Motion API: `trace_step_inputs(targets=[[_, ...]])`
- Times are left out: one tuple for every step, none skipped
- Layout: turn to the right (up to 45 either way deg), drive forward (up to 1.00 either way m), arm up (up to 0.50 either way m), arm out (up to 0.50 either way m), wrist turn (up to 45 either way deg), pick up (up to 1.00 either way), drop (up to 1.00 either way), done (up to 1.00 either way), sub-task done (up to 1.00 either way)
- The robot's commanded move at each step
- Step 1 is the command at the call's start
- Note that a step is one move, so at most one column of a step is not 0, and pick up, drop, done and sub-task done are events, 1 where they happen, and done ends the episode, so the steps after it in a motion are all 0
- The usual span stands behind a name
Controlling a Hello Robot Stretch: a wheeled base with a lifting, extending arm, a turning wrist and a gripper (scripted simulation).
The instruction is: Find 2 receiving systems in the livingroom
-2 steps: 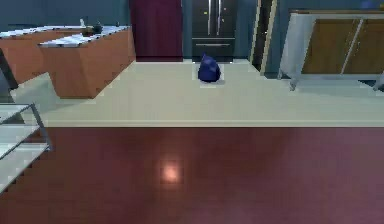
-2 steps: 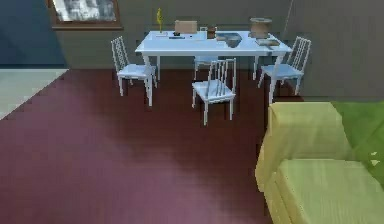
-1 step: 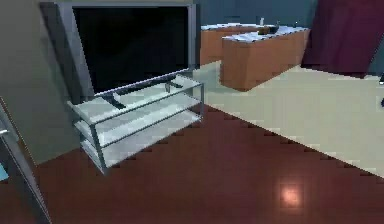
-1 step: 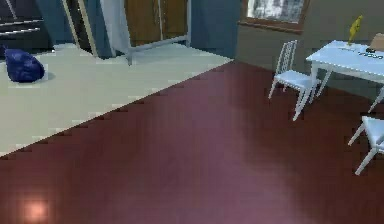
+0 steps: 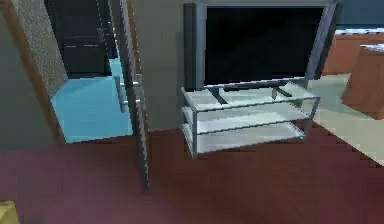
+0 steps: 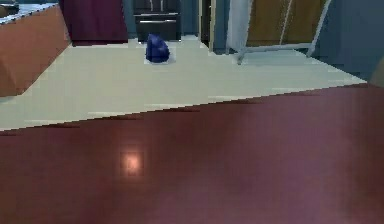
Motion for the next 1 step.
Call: trace_step_inputs(targets=[[0.0,0.95,0.0,0.0,0.0,0.0,0.0,0.0,0.0]])
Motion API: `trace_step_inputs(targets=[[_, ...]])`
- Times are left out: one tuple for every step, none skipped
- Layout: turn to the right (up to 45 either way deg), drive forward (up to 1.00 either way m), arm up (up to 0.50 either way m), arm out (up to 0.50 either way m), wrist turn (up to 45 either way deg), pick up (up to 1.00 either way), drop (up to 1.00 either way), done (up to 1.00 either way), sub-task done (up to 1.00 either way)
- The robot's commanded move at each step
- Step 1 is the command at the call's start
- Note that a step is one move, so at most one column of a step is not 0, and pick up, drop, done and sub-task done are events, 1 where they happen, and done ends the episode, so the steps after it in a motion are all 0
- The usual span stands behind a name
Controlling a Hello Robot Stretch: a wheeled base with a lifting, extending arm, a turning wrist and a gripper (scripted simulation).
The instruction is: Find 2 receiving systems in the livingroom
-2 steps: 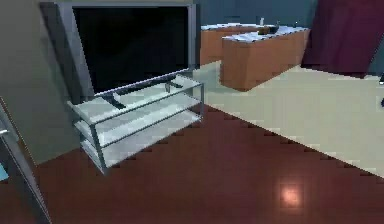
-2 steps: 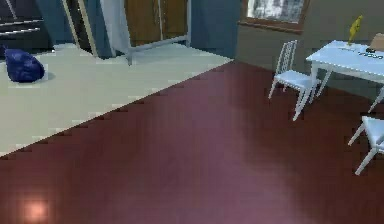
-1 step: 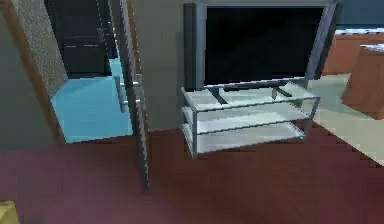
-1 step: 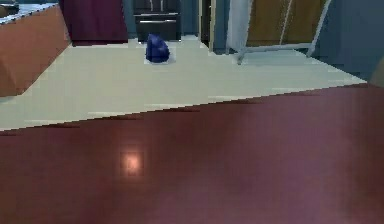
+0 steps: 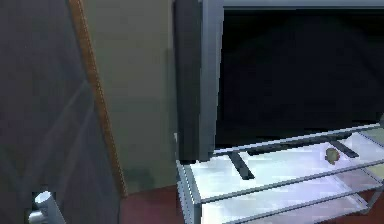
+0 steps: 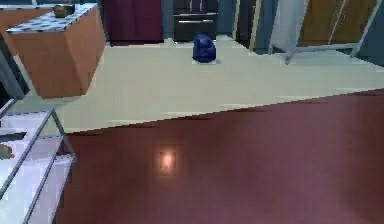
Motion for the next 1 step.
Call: trace_step_inputs(targets=[[30.0,0.0,0.0,0.0,0.0,0.0,0.0,0.0,0.0]])
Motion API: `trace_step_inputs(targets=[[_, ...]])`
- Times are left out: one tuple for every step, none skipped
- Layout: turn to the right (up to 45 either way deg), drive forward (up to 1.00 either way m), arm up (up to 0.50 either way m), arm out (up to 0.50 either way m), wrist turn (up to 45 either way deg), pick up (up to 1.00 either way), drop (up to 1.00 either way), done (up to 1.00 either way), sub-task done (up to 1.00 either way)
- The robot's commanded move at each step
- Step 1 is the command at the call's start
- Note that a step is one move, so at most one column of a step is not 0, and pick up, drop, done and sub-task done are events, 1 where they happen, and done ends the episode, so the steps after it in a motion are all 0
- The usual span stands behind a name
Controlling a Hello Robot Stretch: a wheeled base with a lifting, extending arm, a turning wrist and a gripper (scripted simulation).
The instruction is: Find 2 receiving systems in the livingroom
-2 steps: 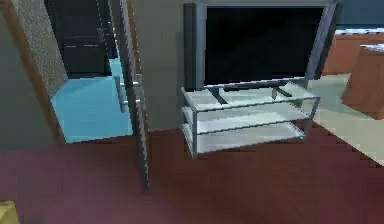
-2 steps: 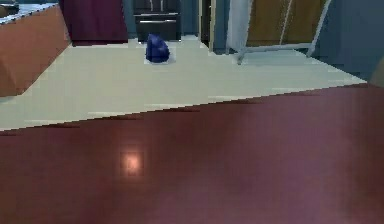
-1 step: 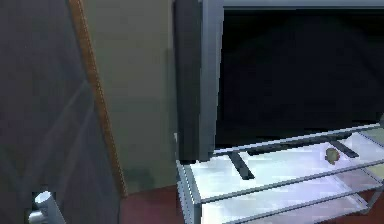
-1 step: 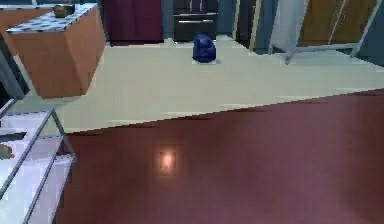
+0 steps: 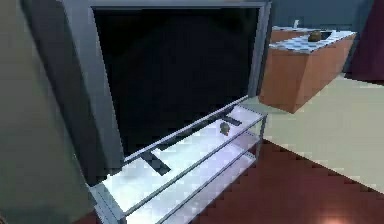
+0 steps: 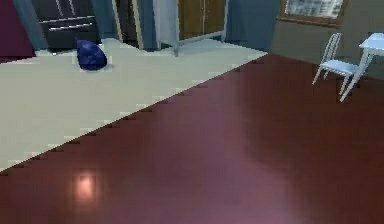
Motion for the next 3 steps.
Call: trace_step_inputs(targets=[[0.0,0.0,0.0,0.0,0.0,0.0,0.0,0.0,1.0],[45.0,0.0,0.0,0.0,0.0,0.0,0.0,0.0,0.0],[45.0,0.0,0.0,0.0,0.0,0.0,0.0,0.0,0.0]])
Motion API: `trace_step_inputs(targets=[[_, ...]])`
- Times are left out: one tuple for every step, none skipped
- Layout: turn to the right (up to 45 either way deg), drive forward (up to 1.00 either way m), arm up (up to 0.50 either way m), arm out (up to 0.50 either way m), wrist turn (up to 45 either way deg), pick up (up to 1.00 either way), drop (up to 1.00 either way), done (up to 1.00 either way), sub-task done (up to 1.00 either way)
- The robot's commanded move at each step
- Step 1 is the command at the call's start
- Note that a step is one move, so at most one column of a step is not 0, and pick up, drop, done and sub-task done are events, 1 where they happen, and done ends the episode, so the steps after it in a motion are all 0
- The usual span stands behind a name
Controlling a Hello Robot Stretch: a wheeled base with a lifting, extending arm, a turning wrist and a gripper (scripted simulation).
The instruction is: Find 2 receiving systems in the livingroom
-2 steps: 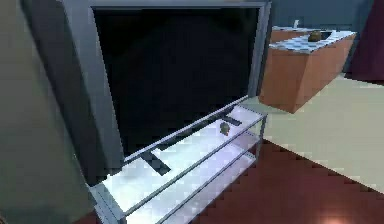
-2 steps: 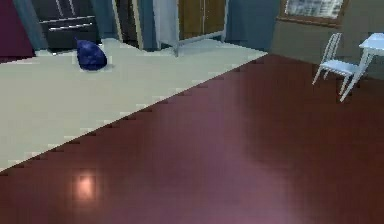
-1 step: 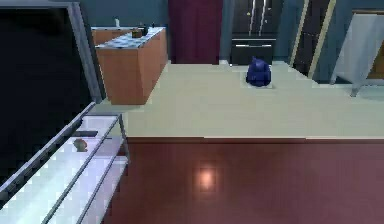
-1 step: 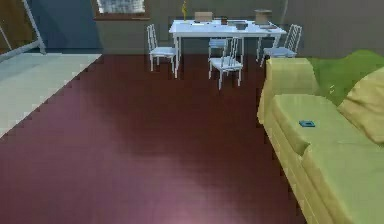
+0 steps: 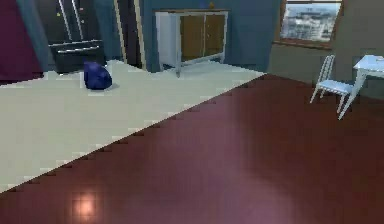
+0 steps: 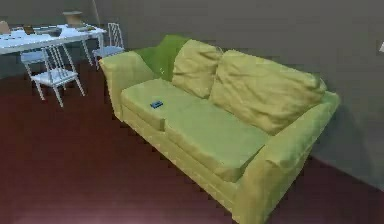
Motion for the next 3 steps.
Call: trace_step_inputs(targets=[[45.0,0.0,0.0,0.0,0.0,0.0,0.0,0.0,0.0],[9.0,0.0,0.0,0.0,0.0,0.0,0.0,0.0,0.0],[0.0,1.0,0.0,0.0,0.0,0.0,0.0,0.0,0.0]])
